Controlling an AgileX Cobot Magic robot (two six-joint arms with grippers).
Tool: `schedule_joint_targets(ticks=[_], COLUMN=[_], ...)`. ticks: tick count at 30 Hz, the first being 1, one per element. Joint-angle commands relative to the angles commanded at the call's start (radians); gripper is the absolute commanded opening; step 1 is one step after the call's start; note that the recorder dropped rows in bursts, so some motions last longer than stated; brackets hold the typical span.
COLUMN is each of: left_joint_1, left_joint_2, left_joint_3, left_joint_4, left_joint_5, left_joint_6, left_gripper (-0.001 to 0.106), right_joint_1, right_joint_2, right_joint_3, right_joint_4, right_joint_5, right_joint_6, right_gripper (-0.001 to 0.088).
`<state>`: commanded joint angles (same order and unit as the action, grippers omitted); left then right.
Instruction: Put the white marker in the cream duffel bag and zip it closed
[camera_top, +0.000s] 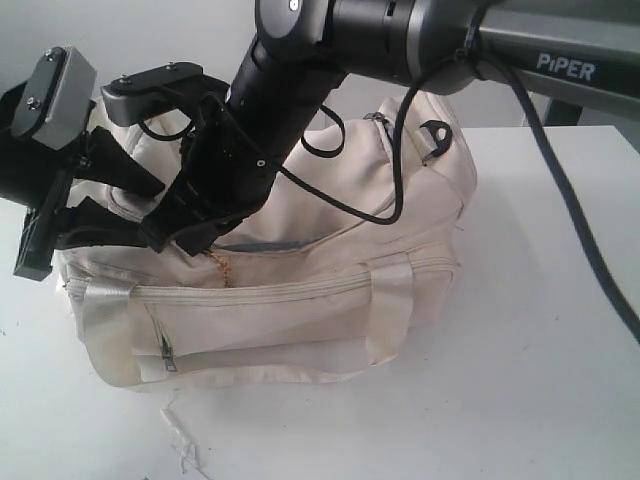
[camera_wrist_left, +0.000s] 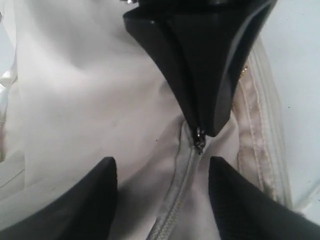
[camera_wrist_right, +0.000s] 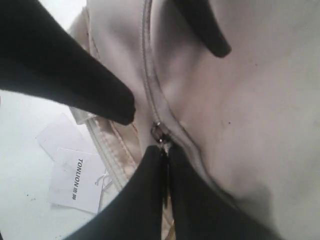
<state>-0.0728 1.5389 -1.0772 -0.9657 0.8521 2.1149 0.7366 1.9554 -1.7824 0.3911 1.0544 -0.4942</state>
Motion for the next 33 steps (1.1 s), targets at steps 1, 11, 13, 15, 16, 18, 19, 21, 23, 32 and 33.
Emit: schedule_joint_targets(ticks=[1, 11, 13, 15, 16, 18, 19, 21, 23, 32, 33], left_joint_1=[0.0, 0.0, 0.0, 0.0, 0.0, 0.0, 0.0, 0.0, 0.0, 0.0, 0.0], left_joint_2=[0.008, 0.057, 0.057, 0.057, 0.057, 0.057, 0.057, 0.057, 0.057, 0.057, 0.057], left_joint_3=[0.0, 0.0, 0.0, 0.0, 0.0, 0.0, 0.0, 0.0, 0.0, 0.0, 0.0], left_joint_4=[-0.012, -0.013, -0.029, -0.041, -0.041, -0.041, -0.039, -0.035, -0.035, -0.035, -0.035], left_joint_5=[0.0, -0.03, -0.024, -0.022, -0.016, 0.004, 0.014, 0.02, 0.02, 0.025, 0.025], left_joint_6=[0.0, 0.0, 0.002, 0.002, 0.002, 0.002, 0.002, -0.008, -0.014, -0.026, -0.026], left_gripper=[0.059, 0.019, 0.0, 0.0, 0.0, 0.0, 0.0, 0.0, 0.0, 0.0, 0.0], right_joint_1=[0.0, 0.0, 0.0, 0.0, 0.0, 0.0, 0.0, 0.0, 0.0, 0.0, 0.0], right_joint_2=[0.0, -0.002, -0.002, -0.002, -0.002, -0.004, -0.009, -0.025, -0.076, -0.184, -0.182], right_joint_3=[0.0, 0.0, 0.0, 0.0, 0.0, 0.0, 0.0, 0.0, 0.0, 0.13, 0.147], right_joint_4=[0.0, 0.0, 0.0, -0.002, -0.002, -0.002, -0.002, -0.022, -0.102, -0.022, -0.022], right_joint_5=[0.0, 0.0, -0.004, -0.004, -0.004, 0.0, 0.005, 0.007, 0.032, 0.011, -0.011], right_joint_6=[0.0, 0.0, 0.0, 0.004, 0.012, 0.026, 0.035, 0.071, 0.146, 0.343, 0.375], right_gripper=[0.0, 0.0, 0.0, 0.0001, 0.001, 0.0127, 0.0201, 0.0317, 0.0411, 0.0466, 0.0503])
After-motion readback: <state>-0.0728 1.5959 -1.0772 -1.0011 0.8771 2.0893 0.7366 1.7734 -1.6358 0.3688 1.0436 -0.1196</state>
